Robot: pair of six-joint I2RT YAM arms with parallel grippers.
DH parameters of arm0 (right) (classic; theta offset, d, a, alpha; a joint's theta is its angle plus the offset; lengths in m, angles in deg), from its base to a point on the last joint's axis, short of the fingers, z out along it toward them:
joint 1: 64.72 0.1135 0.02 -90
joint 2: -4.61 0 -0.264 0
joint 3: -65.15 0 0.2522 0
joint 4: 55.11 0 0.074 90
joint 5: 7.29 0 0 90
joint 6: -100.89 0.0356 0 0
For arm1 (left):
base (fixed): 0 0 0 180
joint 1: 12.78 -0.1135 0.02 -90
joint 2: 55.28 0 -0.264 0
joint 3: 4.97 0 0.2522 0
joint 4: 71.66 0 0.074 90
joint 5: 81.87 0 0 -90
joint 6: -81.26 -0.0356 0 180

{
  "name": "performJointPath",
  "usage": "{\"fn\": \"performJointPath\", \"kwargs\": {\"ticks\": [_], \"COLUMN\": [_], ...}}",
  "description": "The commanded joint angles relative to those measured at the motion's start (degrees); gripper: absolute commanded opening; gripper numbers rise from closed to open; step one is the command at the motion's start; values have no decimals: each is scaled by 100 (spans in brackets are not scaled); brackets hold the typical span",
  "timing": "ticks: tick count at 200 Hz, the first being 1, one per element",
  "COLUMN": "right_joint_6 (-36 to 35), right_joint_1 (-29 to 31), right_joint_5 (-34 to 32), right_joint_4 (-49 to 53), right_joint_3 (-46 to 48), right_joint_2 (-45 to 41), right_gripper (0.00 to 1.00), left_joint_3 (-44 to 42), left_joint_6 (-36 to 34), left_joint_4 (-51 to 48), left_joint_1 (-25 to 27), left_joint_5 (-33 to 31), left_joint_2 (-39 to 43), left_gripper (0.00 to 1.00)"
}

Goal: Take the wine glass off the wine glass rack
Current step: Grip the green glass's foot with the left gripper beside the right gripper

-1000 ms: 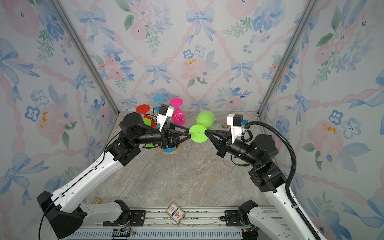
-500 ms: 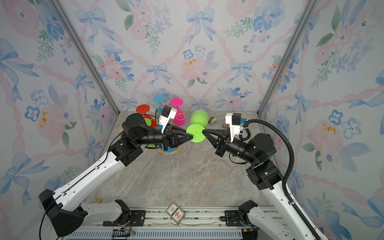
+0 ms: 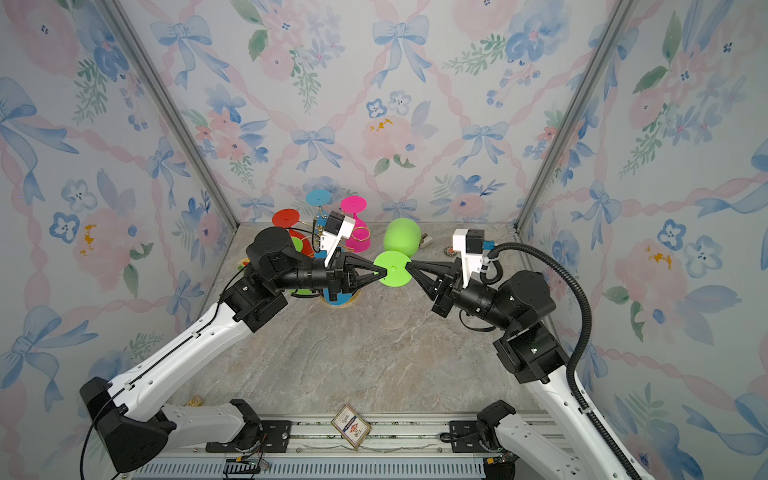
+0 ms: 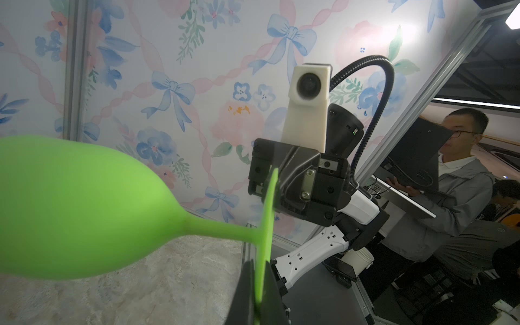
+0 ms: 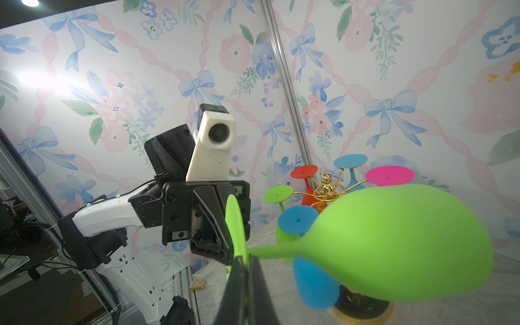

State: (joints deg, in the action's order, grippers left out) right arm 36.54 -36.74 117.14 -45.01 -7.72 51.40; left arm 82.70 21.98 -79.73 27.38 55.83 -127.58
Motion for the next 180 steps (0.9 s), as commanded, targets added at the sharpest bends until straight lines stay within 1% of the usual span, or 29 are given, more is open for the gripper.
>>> {"fn": "performJointPath", "kwargs": {"ticks": [1, 18, 25, 53, 65, 73, 80, 99, 122, 145, 163, 180], "right_joint_6": [-79, -105, -126, -195, -193, -163, -156, -107, -80, -58, 71, 327], "right_joint_1": [41, 47, 40, 44, 44, 41, 44, 44, 39, 26, -12, -194], "right_joint_5": [-185, -190, -198, -227, -243, -291, -344, -451, -809, -1584, -2214, -2641], "right_joint_4": [129, 198, 254, 479, 534, 564, 608, 816, 1249, 2013, 2623, 3336], "right_joint_3": [63, 51, 37, -53, -66, -78, -88, -218, -477, -861, -1181, -1592], "right_joint_2": [-11, -22, -21, -58, -89, -113, -134, -210, -307, -278, -195, -24], "right_gripper": [4, 8, 11, 32, 38, 47, 53, 63, 70, 76, 79, 79], "left_joint_3": [-86, -96, -83, -52, -82, -108, -134, -272, -394, -452, -464, -575], "left_joint_6": [-101, -149, -160, -279, -373, -447, -519, -740, -1156, -1642, -2175, -2812], "left_joint_4": [187, 186, 186, 186, 186, 183, 185, 171, 2, -241, -499, -624], "left_joint_1": [42, 42, 36, 35, 37, 36, 36, 49, 110, 286, 539, 883], "left_joint_5": [72, 46, 46, 33, -15, -61, -144, -546, -887, -1312, -1849, -2623], "left_joint_2": [13, -6, -16, -49, -48, -39, -35, 20, 66, 87, 120, 230], "left_gripper": [1, 0, 0, 0, 0, 0, 0, 0, 0, 0, 0, 0]}}
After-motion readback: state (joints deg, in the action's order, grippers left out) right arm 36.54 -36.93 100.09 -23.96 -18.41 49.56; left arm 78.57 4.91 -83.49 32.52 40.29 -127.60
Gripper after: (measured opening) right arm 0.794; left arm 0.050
